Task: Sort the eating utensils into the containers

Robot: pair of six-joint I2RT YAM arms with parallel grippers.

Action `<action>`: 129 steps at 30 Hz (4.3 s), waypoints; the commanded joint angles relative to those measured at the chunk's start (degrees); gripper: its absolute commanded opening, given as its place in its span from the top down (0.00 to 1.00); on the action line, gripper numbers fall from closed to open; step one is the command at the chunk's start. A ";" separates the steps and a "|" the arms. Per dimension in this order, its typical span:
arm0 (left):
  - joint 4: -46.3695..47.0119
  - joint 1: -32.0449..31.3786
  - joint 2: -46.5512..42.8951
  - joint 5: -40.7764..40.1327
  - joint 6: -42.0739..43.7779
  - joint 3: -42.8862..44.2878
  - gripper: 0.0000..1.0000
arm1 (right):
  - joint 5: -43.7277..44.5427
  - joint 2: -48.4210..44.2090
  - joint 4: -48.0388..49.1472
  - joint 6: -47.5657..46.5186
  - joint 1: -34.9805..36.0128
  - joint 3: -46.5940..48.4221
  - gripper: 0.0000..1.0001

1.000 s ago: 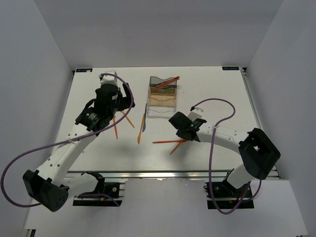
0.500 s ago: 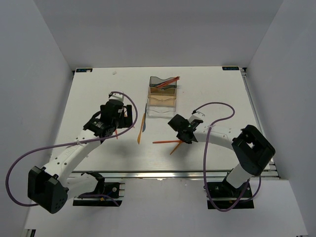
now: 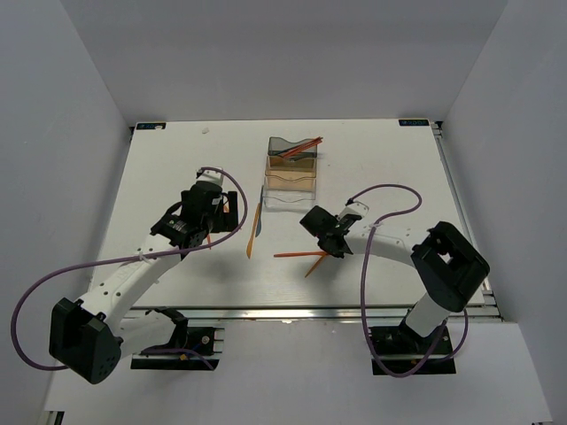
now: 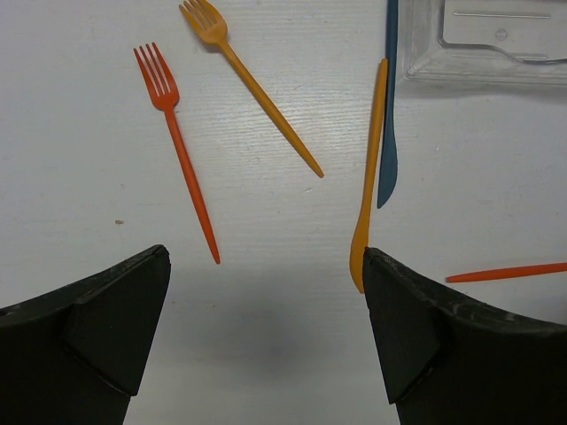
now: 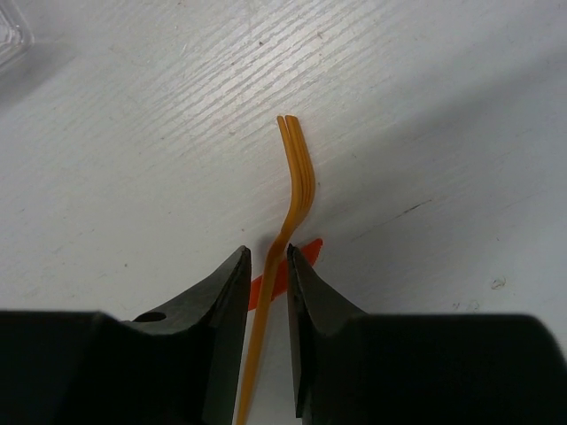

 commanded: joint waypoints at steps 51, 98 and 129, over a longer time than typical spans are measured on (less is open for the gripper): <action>3.15 0.19 -11.25 -10.33 -0.19 -2.45 0.02 | -24.48 14.75 41.03 -103.01 -5.35 34.51 1.00; 4.11 0.80 -11.78 -3.21 1.13 -3.51 0.02 | -65.67 30.41 26.09 -114.81 -19.42 48.93 0.32; 6.49 17.06 27.48 4.26 -15.75 9.23 0.21 | -52.57 -16.08 36.63 -51.08 -16.78 4.91 0.21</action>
